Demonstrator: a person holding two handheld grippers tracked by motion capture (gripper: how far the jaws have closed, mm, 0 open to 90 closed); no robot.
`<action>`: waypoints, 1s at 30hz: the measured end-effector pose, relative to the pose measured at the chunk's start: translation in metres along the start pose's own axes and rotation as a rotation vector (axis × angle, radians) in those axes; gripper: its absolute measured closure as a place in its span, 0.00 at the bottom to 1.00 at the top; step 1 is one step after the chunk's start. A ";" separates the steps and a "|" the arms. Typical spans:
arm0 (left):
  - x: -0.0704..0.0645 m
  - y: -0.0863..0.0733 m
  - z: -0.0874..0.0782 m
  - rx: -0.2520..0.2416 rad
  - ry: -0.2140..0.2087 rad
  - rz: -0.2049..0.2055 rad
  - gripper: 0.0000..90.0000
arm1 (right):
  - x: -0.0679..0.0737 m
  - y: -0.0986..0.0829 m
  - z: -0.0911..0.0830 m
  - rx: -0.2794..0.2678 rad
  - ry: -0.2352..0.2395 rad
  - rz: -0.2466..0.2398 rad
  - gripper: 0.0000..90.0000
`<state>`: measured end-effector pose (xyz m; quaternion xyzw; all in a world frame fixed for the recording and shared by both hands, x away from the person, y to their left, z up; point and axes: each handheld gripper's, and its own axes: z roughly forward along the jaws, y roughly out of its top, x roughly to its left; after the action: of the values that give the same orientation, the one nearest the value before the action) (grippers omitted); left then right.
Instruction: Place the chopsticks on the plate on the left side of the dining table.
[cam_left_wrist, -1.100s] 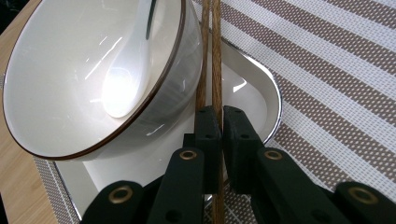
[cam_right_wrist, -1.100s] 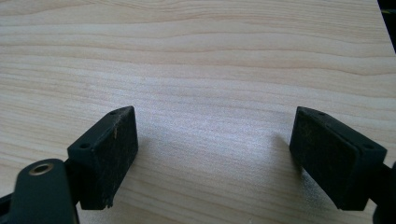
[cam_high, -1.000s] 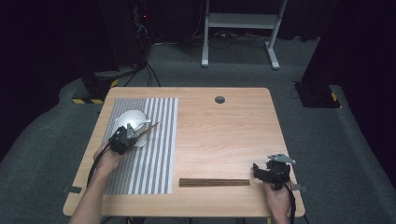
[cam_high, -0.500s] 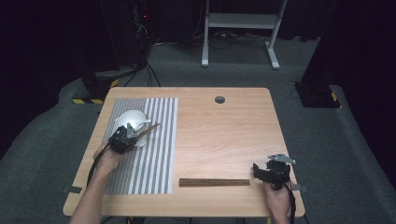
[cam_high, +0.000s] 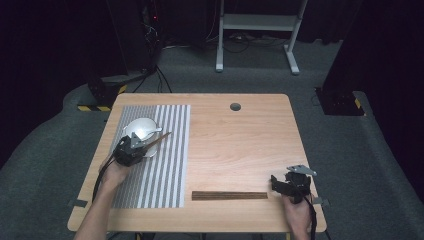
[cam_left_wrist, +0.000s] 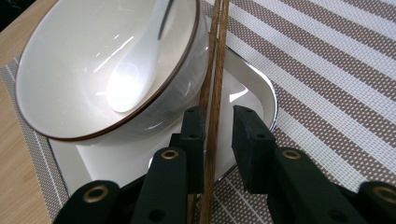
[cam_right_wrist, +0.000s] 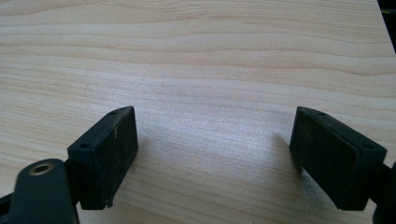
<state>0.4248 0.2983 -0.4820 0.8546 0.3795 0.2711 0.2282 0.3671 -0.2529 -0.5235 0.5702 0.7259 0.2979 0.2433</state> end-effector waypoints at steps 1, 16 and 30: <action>0.000 -0.001 -0.002 -0.006 0.001 -0.010 0.81 | 0.000 0.000 0.000 0.000 0.000 0.000 0.16; -0.004 -0.018 -0.008 -0.021 0.071 -0.118 0.73 | 0.000 0.000 0.000 0.001 0.000 0.002 0.16; -0.004 -0.021 -0.004 -0.024 0.096 -0.145 0.73 | 0.000 0.000 0.000 0.000 0.000 0.000 0.16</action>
<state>0.4089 0.3083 -0.4927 0.8082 0.4475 0.2990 0.2390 0.3671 -0.2528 -0.5235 0.5703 0.7258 0.2979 0.2435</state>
